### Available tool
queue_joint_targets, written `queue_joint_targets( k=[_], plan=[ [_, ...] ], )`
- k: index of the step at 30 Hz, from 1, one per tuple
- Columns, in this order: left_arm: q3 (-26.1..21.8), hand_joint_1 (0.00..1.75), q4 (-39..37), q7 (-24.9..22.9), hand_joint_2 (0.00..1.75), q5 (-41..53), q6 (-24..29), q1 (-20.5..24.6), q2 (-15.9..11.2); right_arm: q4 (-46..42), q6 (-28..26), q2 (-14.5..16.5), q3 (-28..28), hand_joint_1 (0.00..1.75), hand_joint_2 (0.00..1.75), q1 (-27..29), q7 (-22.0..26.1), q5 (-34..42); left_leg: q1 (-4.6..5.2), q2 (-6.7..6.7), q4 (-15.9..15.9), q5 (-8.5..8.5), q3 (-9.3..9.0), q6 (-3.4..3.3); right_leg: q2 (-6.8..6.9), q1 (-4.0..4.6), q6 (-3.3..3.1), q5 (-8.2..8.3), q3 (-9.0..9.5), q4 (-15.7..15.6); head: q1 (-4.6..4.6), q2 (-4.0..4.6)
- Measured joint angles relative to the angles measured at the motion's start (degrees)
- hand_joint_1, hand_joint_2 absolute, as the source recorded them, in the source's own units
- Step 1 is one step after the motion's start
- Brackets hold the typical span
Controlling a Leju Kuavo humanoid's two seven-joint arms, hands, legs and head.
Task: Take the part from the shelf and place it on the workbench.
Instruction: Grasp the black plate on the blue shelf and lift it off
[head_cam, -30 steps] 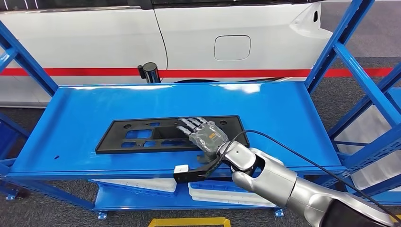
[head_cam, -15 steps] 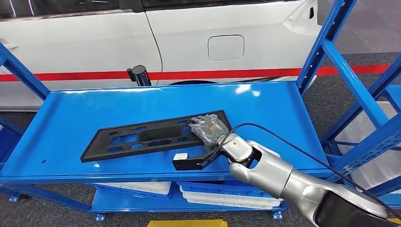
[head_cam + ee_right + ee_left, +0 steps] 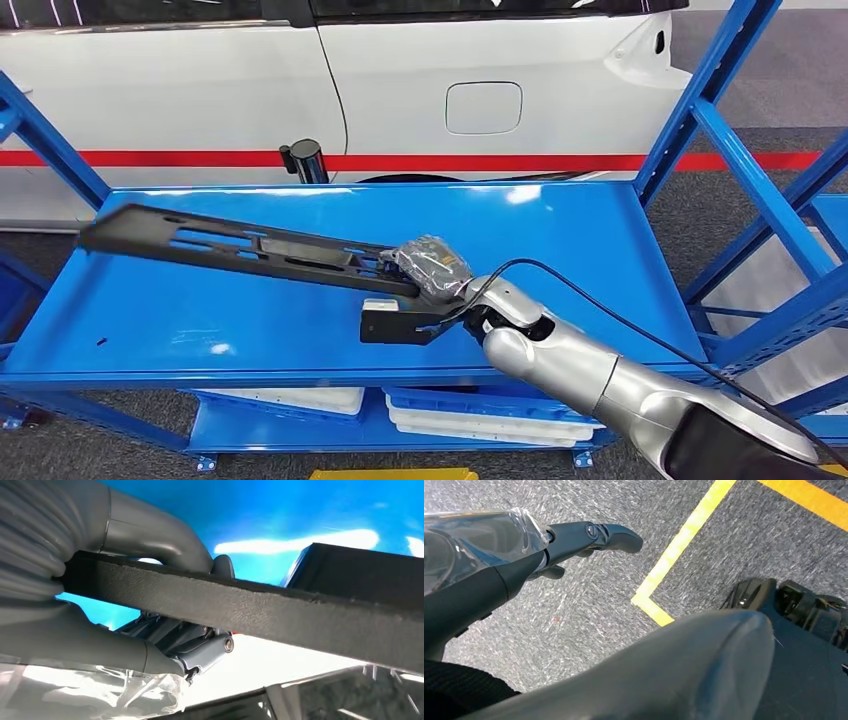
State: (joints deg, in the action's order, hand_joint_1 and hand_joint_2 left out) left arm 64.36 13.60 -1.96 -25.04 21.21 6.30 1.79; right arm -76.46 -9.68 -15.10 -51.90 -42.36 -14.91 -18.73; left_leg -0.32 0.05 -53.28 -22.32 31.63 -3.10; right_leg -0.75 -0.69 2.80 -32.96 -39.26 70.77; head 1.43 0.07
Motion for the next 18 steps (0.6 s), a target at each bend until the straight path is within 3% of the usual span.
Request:
queue_joint_targets(
  k=[1,2,4,6,7,11,13,15,16,17,18],
  plan=[
    [0.0,0.00,0.0,0.1,0.00,0.0,0.0,0.0,0.0,-0.9,-0.5,0.0,0.2,1.75,1.75,0.3,1.2,2.6,-0.07,-0.05,0.0,-0.04,-0.02,0.04,0.04,-0.14,0.21,-0.26,-1.02,1.9,-0.01,0.00],
    [0.0,0.00,0.0,0.3,0.00,0.0,0.1,0.0,0.0,-2.0,-0.9,-0.1,0.6,1.75,1.75,0.5,2.6,5.4,-0.18,-0.14,-0.1,-0.13,-0.04,0.16,0.09,-0.31,0.43,0.63,-0.92,1.4,-0.01,0.00],
    [0.0,0.00,0.0,0.8,0.87,0.0,0.1,-0.1,0.0,-5.0,-1.9,-0.2,1.3,1.75,1.75,0.7,5.3,10.9,-0.44,-0.31,-0.6,-0.52,-0.05,0.74,0.31,-0.79,0.96,4.63,2.32,-5.6,0.01,0.00],
    [0.0,0.00,0.0,1.6,1.75,-0.1,0.1,0.0,-0.1,-8.9,-3.1,-0.4,2.4,1.75,1.75,0.6,7.0,15.6,-0.39,-0.37,-1.5,-1.19,0.22,1.56,0.24,-1.08,0.99,7.21,5.39,-12.2,-0.01,0.00],
    [0.0,0.00,-0.1,2.0,1.75,-0.3,0.1,0.0,-0.1,-10.9,-3.5,-0.4,3.0,1.75,1.75,0.7,7.8,17.7,-0.30,-0.38,-1.8,-1.41,0.32,1.87,0.13,-1.07,0.71,7.52,5.95,-13.6,-0.03,0.00],
    [-0.1,0.00,-0.1,3.5,1.75,-0.9,0.2,0.0,-0.2,-18.0,-4.2,-1.1,4.9,1.75,1.75,1.6,10.3,23.9,-0.66,-0.33,-2.8,-2.29,0.77,2.51,-0.08,-0.85,-0.98,7.48,5.92,-13.8,-0.04,0.00],
    [-0.1,0.00,-0.1,4.1,1.75,-1.1,0.3,0.1,-0.2,-21.0,-4.3,-1.3,5.5,1.75,1.75,2.8,11.8,25.8,-0.80,-0.28,-8.2,-5.27,3.16,2.98,-0.08,-0.97,-1.40,7.51,5.99,-13.9,-0.06,0.00],
    [-0.2,0.00,-0.1,4.8,1.75,-1.2,0.5,0.1,-0.2,-23.8,-4.3,-1.7,6.0,1.75,1.75,4.6,13.7,27.2,-0.80,-0.28,-16.7,-8.77,7.11,3.29,-0.06,-0.88,-1.61,7.41,6.01,-13.8,-0.07,0.00],
    [-0.2,0.00,-0.1,5.1,1.75,-1.2,0.6,0.1,-0.2,-24.9,-4.3,-1.8,6.1,1.75,1.75,5.5,14.4,27.5,-0.78,-0.28,-19.4,-9.39,8.52,3.26,-0.06,-0.80,-1.66,7.36,6.05,-13.8,-0.07,0.00],
    [-0.2,0.00,-0.1,5.5,1.75,-1.3,0.7,0.1,-0.2,-25.9,-4.2,-2.0,6.2,1.75,1.75,6.5,15.0,27.8,-0.73,-0.28,-19.8,-8.88,8.86,3.09,-0.09,-0.72,-1.68,7.30,6.12,-13.8,-0.07,0.00],
    [-0.2,0.00,-0.1,6.0,1.75,-1.5,0.8,0.1,-0.2,-26.8,-4.2,-2.2,6.3,1.75,1.75,7.4,15.5,27.9,-0.64,-0.29,-17.5,-7.29,7.98,2.76,-0.15,-0.64,-1.68,7.24,6.23,-13.8,-0.07,0.00]
  ],
)
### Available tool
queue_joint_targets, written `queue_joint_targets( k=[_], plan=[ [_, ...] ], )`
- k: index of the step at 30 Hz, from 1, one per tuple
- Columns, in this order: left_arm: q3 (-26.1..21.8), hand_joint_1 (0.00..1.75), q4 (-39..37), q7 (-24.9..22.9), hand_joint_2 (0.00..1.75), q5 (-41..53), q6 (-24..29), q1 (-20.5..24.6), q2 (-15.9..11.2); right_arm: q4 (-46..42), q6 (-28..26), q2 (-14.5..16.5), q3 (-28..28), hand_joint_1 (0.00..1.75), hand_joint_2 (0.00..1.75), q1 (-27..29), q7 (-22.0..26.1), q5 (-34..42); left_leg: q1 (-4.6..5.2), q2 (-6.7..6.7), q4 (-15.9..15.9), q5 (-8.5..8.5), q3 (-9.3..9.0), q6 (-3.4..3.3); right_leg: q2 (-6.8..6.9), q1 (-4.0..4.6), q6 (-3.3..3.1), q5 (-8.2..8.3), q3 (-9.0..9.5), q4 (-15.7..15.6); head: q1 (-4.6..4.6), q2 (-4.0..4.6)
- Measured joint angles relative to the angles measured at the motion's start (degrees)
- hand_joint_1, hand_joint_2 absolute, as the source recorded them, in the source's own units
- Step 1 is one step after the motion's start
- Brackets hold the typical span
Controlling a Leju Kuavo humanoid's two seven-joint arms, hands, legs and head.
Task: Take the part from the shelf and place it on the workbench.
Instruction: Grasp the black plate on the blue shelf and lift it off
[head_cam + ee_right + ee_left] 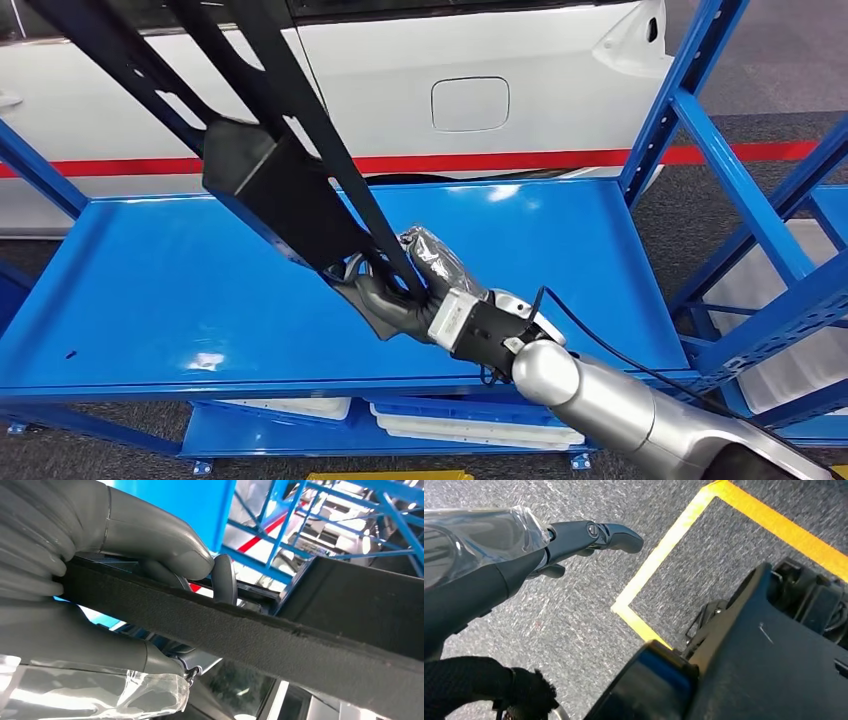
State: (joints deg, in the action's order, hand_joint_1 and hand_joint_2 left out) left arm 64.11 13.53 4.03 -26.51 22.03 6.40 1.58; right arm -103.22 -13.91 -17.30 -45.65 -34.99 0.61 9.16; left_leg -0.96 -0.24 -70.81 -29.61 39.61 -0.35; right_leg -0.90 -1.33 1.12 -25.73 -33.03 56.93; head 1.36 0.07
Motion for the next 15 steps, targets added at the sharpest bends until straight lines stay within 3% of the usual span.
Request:
queue_joint_targets(
  k=[2,4,7,9,12,13,14,15],
  plan=[
    [-0.1,0.00,0.0,1.4,1.75,-0.5,0.1,0.0,-0.1,-1.9,0.0,-0.3,0.3,1.75,1.75,1.9,1.1,0.0,0.41,-0.02,8.7,3.97,-4.01,-1.02,-0.10,0.11,0.06,-0.16,0.29,0.0,0.02,0.00],
    [-0.2,0.00,0.0,2.7,1.75,-1.0,0.1,0.0,-0.2,-3.5,0.0,-0.5,0.5,1.75,1.75,3.8,2.2,-0.1,1.01,-0.01,14.5,5.66,-6.59,-1.80,-0.10,0.09,0.41,-0.27,0.37,-0.2,0.03,0.00],
    [-0.4,0.00,0.0,3.9,1.75,-1.4,0.1,0.0,-0.3,-5.4,0.0,-0.9,0.6,1.75,1.75,6.0,2.8,-0.2,1.23,0.00,15.9,5.79,-7.15,-2.10,0.01,0.01,1.40,-0.39,0.54,-0.5,0.04,0.00],
    [-0.7,0.00,0.0,5.3,1.75,-1.9,0.2,0.0,-0.3,-6.5,0.0,-1.2,0.9,1.75,1.75,7.4,3.4,-0.2,0.95,0.03,17.0,6.28,-7.99,-2.33,0.15,0.21,1.86,-1.84,0.01,1.2,0.10,0.00],
    [-1.3,0.00,0.0,7.0,1.75,-2.7,-0.2,0.0,-0.3,-7.5,0.0,-1.6,1.2,1.75,1.75,9.7,4.4,-0.6,1.02,0.09,17.5,6.45,-8.54,-2.69,0.29,0.37,1.98,-7.04,-4.87,11.6,0.20,0.00],
    [-1.4,0.00,0.0,7.4,1.75,-3.1,-0.5,0.1,-0.3,-7.7,0.1,-1.7,1.3,1.75,1.75,10.5,4.5,-0.9,1.09,0.09,17.5,6.40,-8.58,-2.75,0.29,0.39,1.99,-7.87,-6.41,14.6,0.22,0.00],
    [-1.6,0.00,0.0,7.7,1.75,-3.4,-0.7,0.1,-0.3,-7.9,0.1,-1.8,1.3,1.75,1.75,11.2,4.5,-1.1,1.12,0.06,17.5,6.33,-8.63,-2.81,0.30,0.38,2.00,-7.58,-7.03,15.5,0.22,0.00],
    [-1.8,0.00,0.0,7.9,1.75,-3.7,-0.9,0.1,-0.3,-8.0,0.1,-1.9,1.4,1.75,1.75,11.7,4.6,-1.2,1.12,0.02,17.4,6.26,-8.74,-2.81,0.31,0.37,1.99,-6.15,-6.44,14.1,0.22,0.00]
  ],
)
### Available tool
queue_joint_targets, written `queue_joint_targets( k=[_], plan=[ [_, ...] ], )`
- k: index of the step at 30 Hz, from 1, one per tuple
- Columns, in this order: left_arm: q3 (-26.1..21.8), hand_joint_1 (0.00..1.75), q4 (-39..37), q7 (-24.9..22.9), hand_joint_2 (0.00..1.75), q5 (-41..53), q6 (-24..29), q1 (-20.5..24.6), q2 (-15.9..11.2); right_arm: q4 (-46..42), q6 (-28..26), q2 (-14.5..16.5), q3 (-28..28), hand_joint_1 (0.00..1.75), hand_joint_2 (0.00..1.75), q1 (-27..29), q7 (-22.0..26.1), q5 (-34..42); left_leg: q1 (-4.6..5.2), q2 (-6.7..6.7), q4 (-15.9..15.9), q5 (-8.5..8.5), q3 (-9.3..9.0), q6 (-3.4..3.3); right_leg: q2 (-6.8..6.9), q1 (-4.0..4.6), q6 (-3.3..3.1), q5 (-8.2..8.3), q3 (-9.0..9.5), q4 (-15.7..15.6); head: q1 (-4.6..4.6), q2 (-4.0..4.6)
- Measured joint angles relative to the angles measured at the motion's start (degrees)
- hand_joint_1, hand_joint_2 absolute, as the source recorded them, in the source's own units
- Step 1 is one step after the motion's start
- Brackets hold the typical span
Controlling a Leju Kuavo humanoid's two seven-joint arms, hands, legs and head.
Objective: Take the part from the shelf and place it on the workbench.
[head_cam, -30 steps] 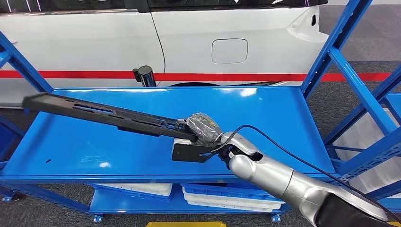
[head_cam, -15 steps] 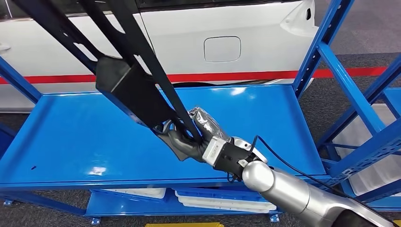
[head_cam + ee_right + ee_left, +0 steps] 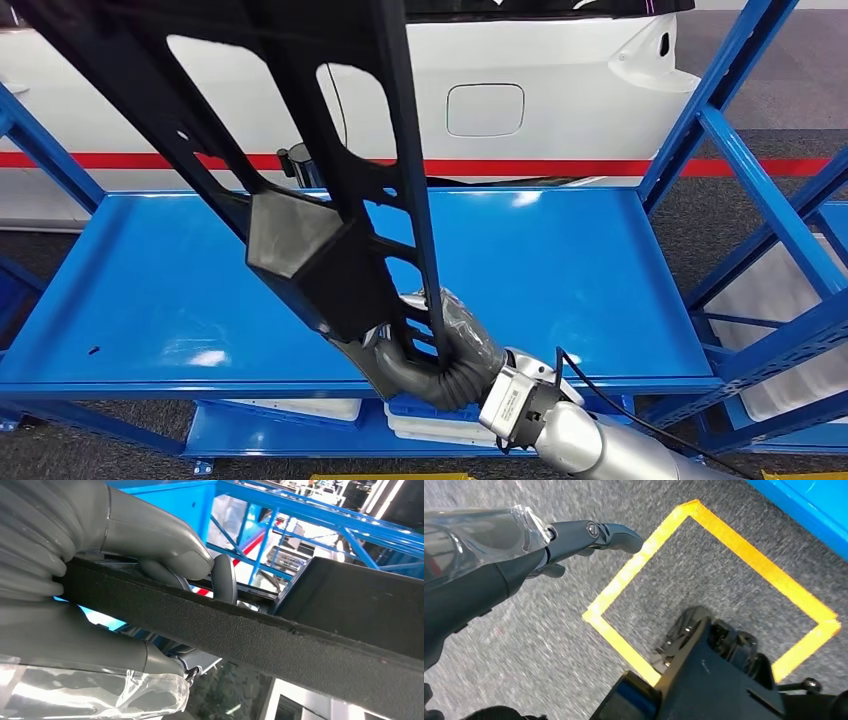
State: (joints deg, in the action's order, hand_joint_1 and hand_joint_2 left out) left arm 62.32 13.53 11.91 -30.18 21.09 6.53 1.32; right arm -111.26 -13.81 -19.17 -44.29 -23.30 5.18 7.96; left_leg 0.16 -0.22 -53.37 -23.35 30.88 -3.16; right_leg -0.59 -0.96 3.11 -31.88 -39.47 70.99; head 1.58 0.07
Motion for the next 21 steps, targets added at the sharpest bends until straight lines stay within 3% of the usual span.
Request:
queue_joint_targets(
  k=[2,4,7,9,12,14,15,17,19,21],
  plan=[
    [-0.4,0.00,0.0,-0.3,1.75,-0.4,-0.1,0.1,0.0,-0.4,0.1,-0.2,0.2,1.75,1.75,0.6,0.1,-0.1,-0.02,-0.09,-0.2,-0.27,-0.26,0.22,0.11,-0.03,-0.11,4.16,3.76,-8.1,0.01,0.00],
    [-0.8,0.00,0.0,-1.3,1.75,-0.6,-0.1,0.1,0.1,-0.8,0.1,-0.2,0.4,1.75,1.75,1.1,0.3,0.0,0.16,-0.14,-0.5,-0.66,-0.28,0.68,0.18,0.03,-0.54,6.44,6.68,-14.3,-0.01,0.00],
    [-1.2,0.00,0.0,-2.5,1.75,-1.1,0.0,0.2,0.0,-1.3,-0.3,-0.2,0.9,1.75,1.75,2.1,0.7,0.3,0.25,-0.14,-0.7,-0.91,-0.17,1.21,0.12,0.21,-1.37,6.71,7.11,-15.4,-0.05,0.00],
    [-1.4,0.00,0.0,-2.9,1.75,-1.3,0.0,0.2,0.0,-1.5,-0.6,-0.2,1.3,1.75,1.75,2.5,0.8,0.5,0.07,-0.11,-2.7,-2.32,0.62,1.84,0.17,-0.01,-1.93,6.86,7.16,-15.5,-0.15,0.00],
    [-1.9,0.00,0.0,-3.2,1.75,-1.8,0.0,0.5,0.0,-1.8,-0.9,-0.2,1.6,1.75,1.75,2.9,1.0,1.0,-0.28,-0.08,-13.4,-7.93,5.08,2.94,0.39,-0.19,-2.39,7.08,7.13,-15.5,-0.32,0.00],
    [-2.3,0.00,0.0,-3.7,1.75,-2.1,0.0,0.7,0.0,-1.8,-1.3,-0.2,1.8,1.75,1.75,3.5,1.2,1.9,-0.35,-0.09,-18.3,-9.64,6.80,3.16,0.50,-0.18,-2.43,7.15,7.11,-15.5,-0.33,0.00],
    [-2.5,0.00,0.0,-4.0,1.75,-2.2,-0.1,0.7,0.0,-1.8,-1.7,-0.2,1.9,1.75,1.75,3.7,1.3,2.3,-0.35,-0.09,-17.5,-8.86,6.05,3.09,0.49,-0.18,-2.42,7.17,7.12,-15.5,-0.33,0.00],
    [-2.6,0.00,0.0,-4.4,1.75,-2.2,-0.2,0.5,0.0,-1.9,-2.3,-0.1,2.2,1.75,1.75,3.9,1.7,2.8,-0.32,-0.10,-9.4,-5.09,1.85,2.62,0.34,-0.17,-2.31,7.24,7.17,-15.5,-0.33,0.00],
    [-2.6,0.00,0.0,-4.7,1.75,-2.2,-0.2,0.2,0.0,-2.0,-2.6,-0.1,2.6,1.75,1.75,4.0,2.0,3.1,-0.01,-0.18,-2.2,-2.57,-1.66,2.05,0.23,-0.04,-1.92,7.49,6.96,-15.5,-0.33,0.00],
    [-2.7,0.00,0.0,-4.8,1.75,-2.1,-0.2,0.1,0.0,-2.0,-2.8,0.0,2.9,1.75,1.75,4.2,2.1,3.6,0.34,-0.28,-0.6,-2.16,-2.09,1.55,0.27,0.04,-1.25,7.96,6.50,-15.5,-0.31,0.00]
  ],
)
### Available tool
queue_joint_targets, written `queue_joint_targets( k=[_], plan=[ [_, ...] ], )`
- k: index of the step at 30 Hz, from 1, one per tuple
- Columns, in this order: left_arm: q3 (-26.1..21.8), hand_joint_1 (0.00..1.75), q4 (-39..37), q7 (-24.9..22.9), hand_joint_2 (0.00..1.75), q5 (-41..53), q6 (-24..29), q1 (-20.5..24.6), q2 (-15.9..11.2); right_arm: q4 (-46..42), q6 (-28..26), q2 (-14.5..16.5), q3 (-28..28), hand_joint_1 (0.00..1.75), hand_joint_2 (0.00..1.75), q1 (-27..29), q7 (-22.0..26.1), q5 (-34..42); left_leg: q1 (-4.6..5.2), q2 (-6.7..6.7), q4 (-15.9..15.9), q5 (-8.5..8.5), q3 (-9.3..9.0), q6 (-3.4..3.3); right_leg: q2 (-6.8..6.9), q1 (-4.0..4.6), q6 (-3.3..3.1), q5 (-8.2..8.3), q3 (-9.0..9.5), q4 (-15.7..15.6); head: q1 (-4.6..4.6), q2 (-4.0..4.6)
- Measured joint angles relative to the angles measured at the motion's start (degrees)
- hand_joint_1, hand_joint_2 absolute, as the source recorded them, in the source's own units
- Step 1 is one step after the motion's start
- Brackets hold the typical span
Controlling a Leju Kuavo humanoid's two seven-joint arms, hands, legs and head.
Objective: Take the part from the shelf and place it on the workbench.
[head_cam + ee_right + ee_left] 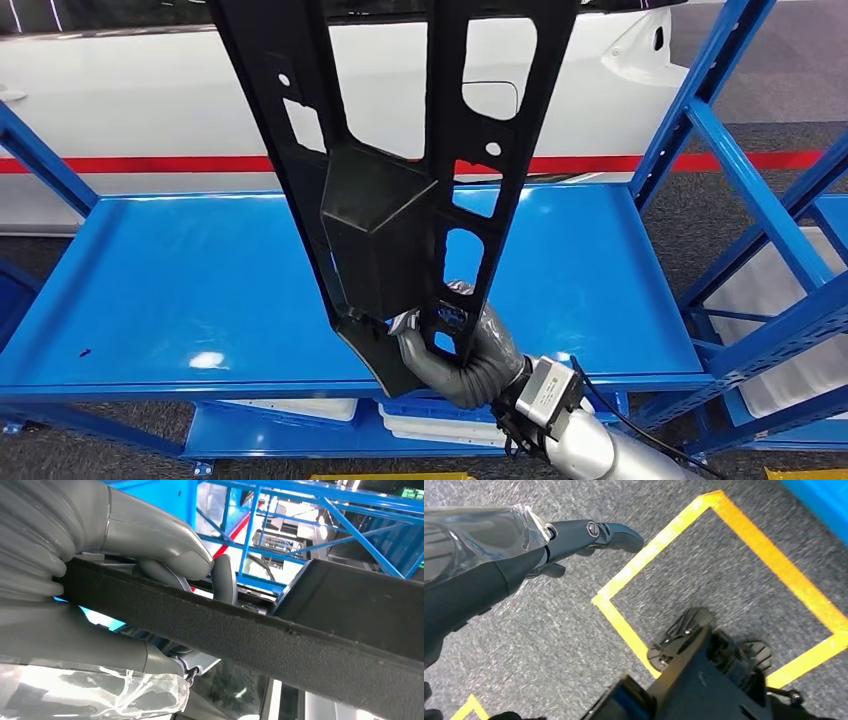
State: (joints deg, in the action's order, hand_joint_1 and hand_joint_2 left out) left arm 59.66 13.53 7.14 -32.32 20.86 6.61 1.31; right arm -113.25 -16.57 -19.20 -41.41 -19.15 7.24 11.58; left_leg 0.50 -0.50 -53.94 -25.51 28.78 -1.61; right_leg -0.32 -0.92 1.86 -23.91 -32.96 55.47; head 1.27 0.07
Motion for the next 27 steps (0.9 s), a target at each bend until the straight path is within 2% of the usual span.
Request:
queue_joint_targets(
  k=[2,3,4,6,7,8,9,10,11,12,13,14,15,17,18,19,20,22,23,24,25,26,27],
  plan=[
    [0.0,0.00,0.0,0.0,1.75,0.1,0.0,-0.1,0.0,0.0,0.0,0.0,0.3,1.75,1.75,0.3,0.0,0.7,-0.11,0.06,0.3,0.77,0.43,-0.75,0.04,-0.06,0.70,0.10,-0.37,0.1,0.02,0.00],
    [0.0,0.00,0.0,0.0,1.75,0.1,0.0,-0.1,0.0,0.0,0.0,0.0,0.4,1.75,1.75,0.4,0.0,1.0,-0.21,0.19,0.6,1.22,0.63,-1.18,0.05,-0.06,0.93,-0.84,-0.71,0.9,0.05,0.00],
    [0.0,0.00,0.0,-0.1,1.75,0.1,0.0,0.0,0.0,0.0,0.0,0.0,0.5,1.75,1.75,0.4,0.1,1.3,-0.32,0.40,0.8,1.69,0.87,-1.58,0.05,-0.06,1.09,-2.67,-1.45,2.9,0.10,0.00],
    [0.0,0.00,0.0,-0.1,1.75,0.1,-0.1,0.0,0.0,0.0,0.0,0.0,0.7,1.75,1.75,0.5,0.2,1.9,-0.27,0.91,0.9,2.41,1.68,-2.06,0.07,-0.07,1.30,-7.83,-3.97,10.3,0.20,0.00],
    [0.0,0.00,0.0,-0.1,1.75,0.1,-0.1,0.0,0.0,0.0,0.0,0.0,0.7,1.75,1.75,0.6,0.2,2.1,-0.21,1.17,0.9,2.78,2.18,-2.16,0.07,-0.08,1.41,-9.77,-5.18,14.2,0.21,0.00],
    [0.0,0.00,0.0,-0.1,1.75,0.1,-0.2,0.0,0.0,0.0,0.0,0.0,0.7,1.75,1.75,0.7,0.2,2.3,-0.17,1.38,0.9,3.17,2.70,-2.16,0.07,-0.09,1.51,-10.60,-5.63,16.6,0.22,0.00],
    [0.0,0.00,0.0,-0.1,1.75,0.1,-0.2,0.1,0.0,0.0,0.0,0.0,0.8,1.75,1.75,0.8,0.4,2.6,-0.17,1.54,0.8,3.57,3.23,-2.08,0.09,-0.12,1.58,-10.19,-4.99,16.8,0.22,0.00],
    [0.0,0.00,0.0,-0.1,1.75,0.1,-0.2,0.1,0.1,0.0,0.0,0.0,0.8,1.75,1.75,0.8,0.6,2.9,-0.20,1.64,0.8,3.96,3.71,-1.94,0.11,-0.17,1.62,-8.80,-3.15,14.7,0.22,0.00],
    [0.0,0.00,0.0,-0.1,1.75,0.1,-0.2,0.2,0.1,0.0,0.0,0.0,0.9,1.75,1.75,0.9,0.8,3.1,-0.25,1.68,0.7,4.32,4.13,-1.75,0.20,-0.22,1.64,-7.09,-0.34,10.7,0.23,0.00],
    [0.0,0.00,0.0,0.0,1.75,0.1,-0.2,0.2,0.1,0.0,0.0,0.0,1.1,1.75,1.75,0.8,1.1,3.3,-0.20,1.71,0.5,4.61,4.54,-1.51,0.31,-0.23,1.62,-5.97,2.78,6.0,0.24,0.00],
    [0.0,0.00,0.0,0.0,1.75,0.1,-0.2,0.3,0.1,0.0,0.0,0.0,1.3,1.75,1.75,0.8,1.3,3.4,-0.13,1.71,0.3,4.91,4.85,-1.26,0.38,-0.15,1.44,-5.33,5.14,2.3,0.20,0.00],
    [0.0,0.00,0.0,0.0,1.75,0.1,-0.2,0.3,0.1,0.0,0.0,0.1,1.4,1.75,1.75,0.8,1.5,3.5,-0.04,1.70,0.0,5.20,5.10,-0.97,0.43,-0.10,1.20,-5.21,6.56,-0.2,0.20,0.00],
    [0.0,0.00,0.0,0.0,1.75,0.1,-0.2,0.3,0.1,0.0,0.0,0.1,1.5,1.75,1.75,0.8,1.6,3.5,0.03,1.70,-0.1,5.56,5.31,-0.66,0.41,0.03,0.87,-5.32,6.96,-1.2,0.19,0.00],
    [0.0,0.00,0.0,0.0,1.75,0.1,-0.1,0.3,0.1,0.0,-0.1,0.1,1.5,1.75,1.75,0.9,1.7,3.5,-0.09,1.58,-0.4,5.96,5.72,0.01,0.41,-0.01,-0.06,-4.69,6.20,-1.1,0.22,0.00],
    [-0.1,0.00,0.0,0.0,1.75,0.1,-0.1,0.3,0.0,0.0,-0.1,0.1,1.6,1.75,1.75,0.9,1.8,3.5,-0.19,1.42,-1.0,5.11,6.16,0.41,0.45,-0.04,-0.56,-4.21,5.70,-1.0,0.18,0.00],
    [-0.1,0.00,0.0,0.0,1.75,0.0,0.0,0.4,0.0,0.0,-0.1,0.1,1.6,1.75,1.75,0.9,1.8,3.4,-0.31,1.23,-2.7,3.20,6.83,0.82,0.49,-0.14,-1.03,-3.62,5.08,-1.1,0.15,0.00],
    [-0.1,0.00,0.0,0.0,1.75,0.0,0.0,0.5,0.0,0.0,-0.2,0.2,1.6,1.75,1.75,0.9,1.8,3.4,-0.44,1.06,-5.7,0.37,7.72,1.21,0.52,-0.19,-1.31,-3.00,4.36,-1.1,0.11,0.00],
    [-0.2,0.00,0.0,0.1,1.75,0.0,0.0,0.7,0.0,-0.1,-0.2,0.2,1.6,1.75,1.75,1.0,1.8,3.4,-0.53,0.90,-13.8,-5.04,9.35,1.80,0.47,-0.12,-1.55,-1.78,2.79,-1.0,0.05,0.00],
    [-0.2,0.00,0.0,0.1,1.75,0.0,0.0,0.8,0.0,-0.1,-0.2,0.2,1.6,1.75,1.75,1.0,1.8,3.5,-0.54,0.86,-16.9,-6.22,9.48,1.90,0.44,-0.06,-1.56,-1.18,2.01,-1.0,0.04,0.00],
    [-0.2,0.00,0.0,0.1,1.75,0.0,0.0,0.8,0.0,-0.1,-0.2,0.2,1.7,1.75,1.75,1.1,1.8,3.5,-0.53,0.83,-18.2,-6.11,8.81,1.82,0.23,0.02,-1.54,-0.59,1.25,-1.0,0.04,0.00],
    [-0.3,0.00,0.0,0.0,1.75,0.0,0.0,0.8,0.0,-0.1,-0.3,0.2,1.7,1.75,1.75,1.1,1.8,3.6,-0.50,0.70,-17.2,-4.97,7.16,1.57,-0.06,0.13,-1.49,0.01,0.47,-1.0,0.04,0.00],
    [-0.3,0.00,0.0,0.0,1.75,0.0,-0.1,0.6,0.0,-0.1,-0.3,0.2,1.7,1.75,1.75,1.1,1.8,3.6,-0.42,0.27,-14.1,-3.45,4.58,1.07,-0.44,0.25,-1.42,0.64,-0.26,-1.0,0.04,0.00],
    [-0.3,0.00,0.0,-0.1,1.75,0.0,-0.1,0.5,-0.1,-0.1,-0.3,0.2,1.8,1.75,1.75,1.1,1.7,3.7,-0.30,-0.81,-9.5,-2.45,1.36,0.28,-0.85,0.30,-1.31,1.27,-0.93,-1.0,0.06,0.00]
  ],
)
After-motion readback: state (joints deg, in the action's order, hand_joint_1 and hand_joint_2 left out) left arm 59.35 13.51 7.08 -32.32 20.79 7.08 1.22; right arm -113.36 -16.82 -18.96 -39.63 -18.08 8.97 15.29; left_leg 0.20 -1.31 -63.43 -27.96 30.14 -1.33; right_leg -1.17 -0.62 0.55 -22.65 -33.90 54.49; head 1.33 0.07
